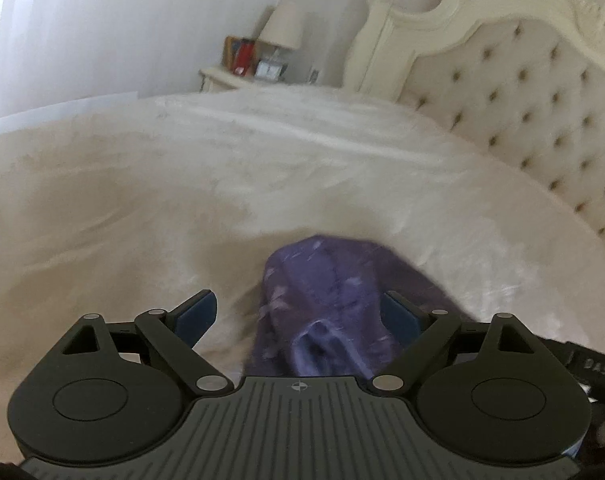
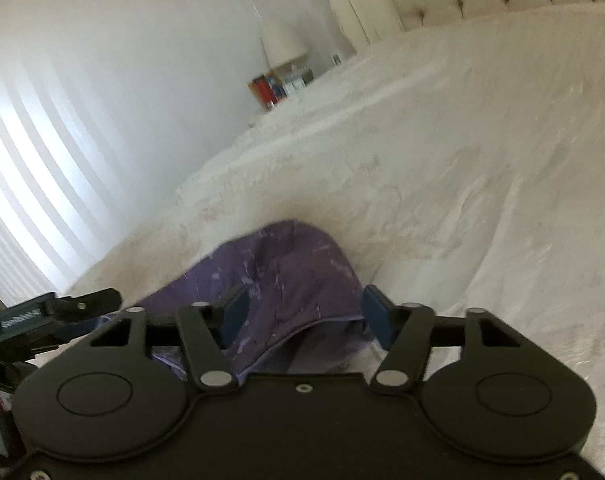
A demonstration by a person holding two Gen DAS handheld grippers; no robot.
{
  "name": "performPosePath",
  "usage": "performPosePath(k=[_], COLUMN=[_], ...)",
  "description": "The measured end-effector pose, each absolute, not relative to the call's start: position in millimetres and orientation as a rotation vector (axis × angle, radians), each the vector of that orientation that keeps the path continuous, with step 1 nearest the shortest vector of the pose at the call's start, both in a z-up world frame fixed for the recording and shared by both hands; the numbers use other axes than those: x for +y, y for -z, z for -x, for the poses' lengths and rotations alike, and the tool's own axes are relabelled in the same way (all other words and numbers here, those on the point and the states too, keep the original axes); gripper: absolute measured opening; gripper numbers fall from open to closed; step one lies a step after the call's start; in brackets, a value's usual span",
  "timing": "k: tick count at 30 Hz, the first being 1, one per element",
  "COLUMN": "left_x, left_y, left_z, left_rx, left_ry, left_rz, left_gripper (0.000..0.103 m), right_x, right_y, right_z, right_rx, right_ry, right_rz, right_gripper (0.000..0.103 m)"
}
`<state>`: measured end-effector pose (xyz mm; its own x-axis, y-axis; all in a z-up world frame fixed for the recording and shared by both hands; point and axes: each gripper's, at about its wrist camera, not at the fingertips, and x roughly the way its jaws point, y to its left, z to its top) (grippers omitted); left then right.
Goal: Fold large clothes
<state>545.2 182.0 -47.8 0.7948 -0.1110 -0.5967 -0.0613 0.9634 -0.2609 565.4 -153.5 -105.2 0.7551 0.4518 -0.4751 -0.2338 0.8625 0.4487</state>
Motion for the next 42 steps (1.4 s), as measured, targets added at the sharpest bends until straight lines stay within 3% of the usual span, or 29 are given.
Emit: performPosePath(k=[3, 5, 6, 7, 12, 15, 16, 17, 19, 20, 27, 28, 29, 30, 31, 32, 42], left_x=[190, 204, 212, 219, 227, 231, 233, 236, 239, 238, 218, 216, 211, 208, 204, 199, 174], left_y=[70, 86, 94, 101, 111, 103, 99, 95, 91, 89, 104, 106, 106, 105, 102, 97, 44], left_z=[-557, -559, -558, -558, -550, -544, -542, -539, -537, -539, -558, -558, -555, -551, -546, -539, -424], left_rx=[0.714, 0.763, 0.788, 0.804, 0.799, 0.758, 0.729, 0.697, 0.670, 0.673, 0.826, 0.834, 0.819, 0.799, 0.768, 0.727, 0.359], left_ry=[-0.024, -0.072, -0.093, -0.106, -0.083, -0.046, -0.026, 0.001, 0.027, 0.036, 0.094, 0.100, 0.118, 0.139, 0.151, 0.155, 0.234], left_rz=[0.268, 0.287, 0.304, 0.321, 0.309, 0.365, 0.414, 0.470, 0.541, 0.546, 0.451, 0.428, 0.393, 0.368, 0.336, 0.284, 0.044], left_gripper=[0.088, 0.086, 0.083, 0.079, 0.077, 0.077, 0.078, 0.079, 0.087, 0.092, 0.090, 0.075, 0.037, 0.020, 0.016, 0.011, 0.009], right_x=[-148, -151, -154, -158, -175, -187, -194, -201, -215, -219, -202, -197, -189, -180, -174, -168, -191], right_y=[119, 131, 137, 144, 163, 160, 159, 158, 154, 153, 145, 145, 145, 144, 141, 138, 97], right_z=[-573, -577, -578, -579, -579, -570, -567, -565, -562, -563, -585, -586, -587, -589, -588, -585, -502], right_rx=[0.648, 0.682, 0.692, 0.702, 0.742, 0.681, 0.655, 0.628, 0.566, 0.550, 0.621, 0.631, 0.647, 0.671, 0.690, 0.690, 0.491], right_ry=[-0.355, -0.312, -0.302, -0.297, -0.273, -0.261, -0.255, -0.243, -0.236, -0.257, -0.397, -0.410, -0.427, -0.421, -0.411, -0.410, -0.547], right_rz=[-0.354, -0.366, -0.385, -0.407, -0.451, -0.520, -0.569, -0.617, -0.716, -0.757, -0.753, -0.733, -0.705, -0.664, -0.610, -0.557, -0.423], right_gripper=[0.057, 0.028, 0.021, 0.006, 0.006, 0.021, 0.035, 0.059, 0.079, 0.079, 0.076, 0.065, 0.045, 0.031, 0.020, 0.017, 0.016])
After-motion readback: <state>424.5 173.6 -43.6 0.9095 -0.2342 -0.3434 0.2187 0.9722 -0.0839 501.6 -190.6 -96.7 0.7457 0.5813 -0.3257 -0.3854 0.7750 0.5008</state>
